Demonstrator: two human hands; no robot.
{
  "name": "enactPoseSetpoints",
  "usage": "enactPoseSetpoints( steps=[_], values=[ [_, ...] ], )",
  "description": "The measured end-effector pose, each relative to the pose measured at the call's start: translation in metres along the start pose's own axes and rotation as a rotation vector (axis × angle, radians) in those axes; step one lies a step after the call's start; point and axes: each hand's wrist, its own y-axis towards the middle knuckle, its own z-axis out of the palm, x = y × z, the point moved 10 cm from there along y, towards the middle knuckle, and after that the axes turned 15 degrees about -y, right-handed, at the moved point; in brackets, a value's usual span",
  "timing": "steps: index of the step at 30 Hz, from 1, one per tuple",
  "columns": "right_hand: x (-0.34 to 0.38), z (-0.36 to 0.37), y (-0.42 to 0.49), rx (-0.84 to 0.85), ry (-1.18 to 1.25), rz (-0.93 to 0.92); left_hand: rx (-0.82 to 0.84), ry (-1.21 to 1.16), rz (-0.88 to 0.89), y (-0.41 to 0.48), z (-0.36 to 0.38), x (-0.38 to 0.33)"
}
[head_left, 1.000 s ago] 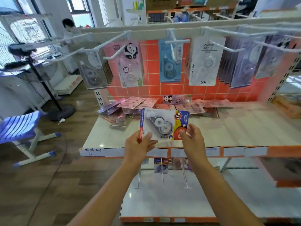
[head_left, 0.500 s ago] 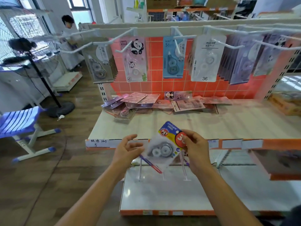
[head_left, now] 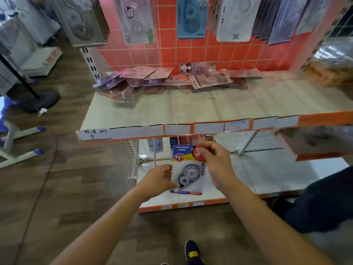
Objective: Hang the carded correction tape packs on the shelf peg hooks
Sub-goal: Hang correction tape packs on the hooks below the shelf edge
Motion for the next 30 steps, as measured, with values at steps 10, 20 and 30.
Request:
enactPoseSetpoints(
  steps=[10,20,30],
  values=[
    [-0.111,0.014,0.043,0.038,-0.263,0.081,0.051,0.184,-0.075,0.063,0.037,0.078],
    [-0.218,0.056,0.1,0.121,-0.408,0.156,-0.108,0.01,-0.217,0.135,0.051,0.173],
    [-0.281,0.083,0.126,0.223,-0.531,0.168,-0.127,0.075,-0.271,0.186,0.056,0.237]
  ],
)
